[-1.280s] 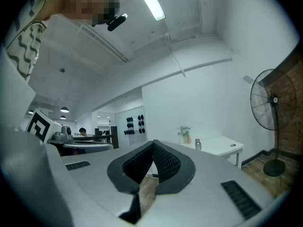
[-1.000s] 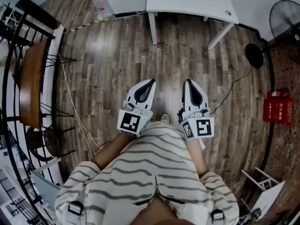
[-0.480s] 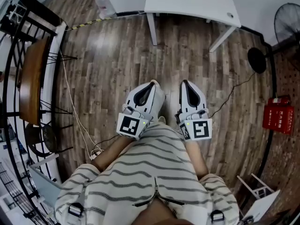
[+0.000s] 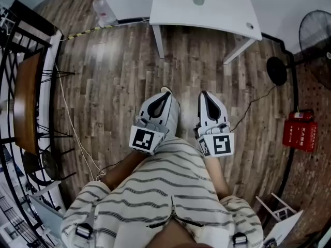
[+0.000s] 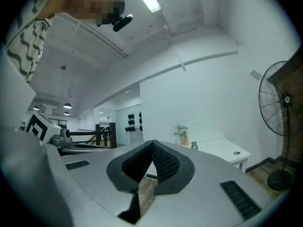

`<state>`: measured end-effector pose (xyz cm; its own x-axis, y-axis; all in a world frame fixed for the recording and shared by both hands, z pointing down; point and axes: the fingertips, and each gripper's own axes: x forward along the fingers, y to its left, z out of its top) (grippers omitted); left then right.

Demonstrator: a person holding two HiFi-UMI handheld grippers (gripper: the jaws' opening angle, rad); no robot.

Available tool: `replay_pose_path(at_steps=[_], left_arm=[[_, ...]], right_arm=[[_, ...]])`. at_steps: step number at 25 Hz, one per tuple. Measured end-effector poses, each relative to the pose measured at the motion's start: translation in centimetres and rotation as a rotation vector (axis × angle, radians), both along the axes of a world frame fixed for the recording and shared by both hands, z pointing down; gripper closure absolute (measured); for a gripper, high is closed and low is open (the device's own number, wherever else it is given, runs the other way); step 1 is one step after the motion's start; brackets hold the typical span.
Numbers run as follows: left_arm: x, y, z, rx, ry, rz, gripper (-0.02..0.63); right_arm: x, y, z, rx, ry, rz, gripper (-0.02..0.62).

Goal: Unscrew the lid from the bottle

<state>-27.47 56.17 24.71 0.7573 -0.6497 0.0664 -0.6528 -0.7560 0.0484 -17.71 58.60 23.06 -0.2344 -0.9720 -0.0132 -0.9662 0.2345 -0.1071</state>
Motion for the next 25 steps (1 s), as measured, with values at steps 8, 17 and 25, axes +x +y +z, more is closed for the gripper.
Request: replay_pose_path(at_steps=[8,17,25], left_arm=[[2.5,-14.2,-1.6,-0.005,0.001,0.009,0.607],[6.6,-28.3,-2.9,-0.006,0.033,0.053,0.607],[9.5,-37.5,-2.1,-0.038,0.068,0.076,0.607]], right_arm=[[1.9,-12.9,-1.5,-0.010,-0.005,-0.019,0.587],[5.7,-26.5,-2.0,-0.031,0.005,0.009,0.586],[8.8,-35.1,-2.0,-0.054,0.035,0.066,0.586]])
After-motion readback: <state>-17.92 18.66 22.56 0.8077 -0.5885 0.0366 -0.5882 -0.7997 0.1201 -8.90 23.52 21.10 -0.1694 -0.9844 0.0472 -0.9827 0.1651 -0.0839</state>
